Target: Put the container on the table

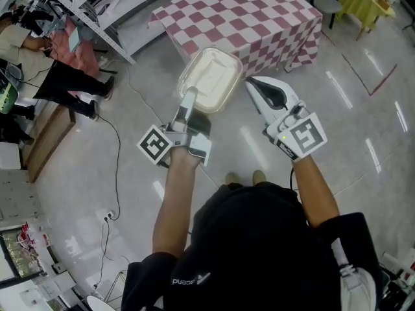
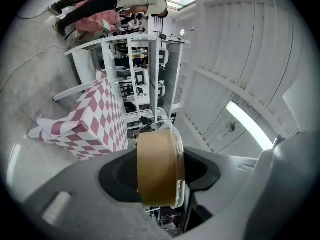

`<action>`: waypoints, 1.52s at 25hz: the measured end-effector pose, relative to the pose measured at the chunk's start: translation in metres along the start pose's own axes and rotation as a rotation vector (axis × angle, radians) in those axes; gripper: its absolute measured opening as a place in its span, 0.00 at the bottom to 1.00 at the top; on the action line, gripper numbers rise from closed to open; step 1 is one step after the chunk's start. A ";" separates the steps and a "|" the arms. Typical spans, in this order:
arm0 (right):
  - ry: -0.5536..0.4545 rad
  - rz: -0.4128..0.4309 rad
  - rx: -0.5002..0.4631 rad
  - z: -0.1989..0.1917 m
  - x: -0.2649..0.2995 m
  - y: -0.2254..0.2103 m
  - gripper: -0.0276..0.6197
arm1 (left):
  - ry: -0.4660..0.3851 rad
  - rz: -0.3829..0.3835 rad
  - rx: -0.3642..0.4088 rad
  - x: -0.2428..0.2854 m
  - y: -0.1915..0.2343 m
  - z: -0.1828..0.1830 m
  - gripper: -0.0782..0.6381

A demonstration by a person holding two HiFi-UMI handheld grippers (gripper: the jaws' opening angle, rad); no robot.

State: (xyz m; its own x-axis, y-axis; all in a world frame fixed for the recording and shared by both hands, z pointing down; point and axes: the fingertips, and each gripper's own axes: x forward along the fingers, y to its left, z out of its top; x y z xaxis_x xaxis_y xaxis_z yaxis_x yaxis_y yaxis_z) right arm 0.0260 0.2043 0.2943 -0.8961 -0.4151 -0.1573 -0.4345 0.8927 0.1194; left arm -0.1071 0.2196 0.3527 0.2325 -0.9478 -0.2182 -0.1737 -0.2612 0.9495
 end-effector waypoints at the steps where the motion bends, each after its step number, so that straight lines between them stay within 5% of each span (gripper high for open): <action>1: -0.001 -0.004 -0.001 0.000 0.004 0.002 0.05 | 0.001 0.000 -0.004 -0.001 0.002 0.004 0.42; 11: 0.021 -0.042 -0.056 -0.009 0.038 0.019 0.05 | 0.039 -0.022 -0.029 0.001 0.024 0.046 0.42; 18: 0.024 -0.053 -0.060 -0.012 0.068 -0.011 0.05 | 0.053 -0.008 -0.037 0.037 0.039 0.070 0.42; 24: 0.017 -0.039 -0.071 -0.040 0.105 -0.069 0.05 | 0.040 0.018 -0.024 0.096 0.079 0.091 0.42; 38: 0.026 0.020 -0.013 -0.087 0.198 -0.295 0.05 | 0.010 0.151 -0.004 0.312 0.175 0.131 0.42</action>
State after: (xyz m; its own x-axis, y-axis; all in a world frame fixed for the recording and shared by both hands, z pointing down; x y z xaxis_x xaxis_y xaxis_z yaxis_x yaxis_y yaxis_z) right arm -0.0308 -0.1563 0.3130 -0.9064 -0.4022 -0.1293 -0.4179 0.8983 0.1354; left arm -0.1899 -0.1459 0.4208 0.2134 -0.9744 -0.0704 -0.2035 -0.1148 0.9723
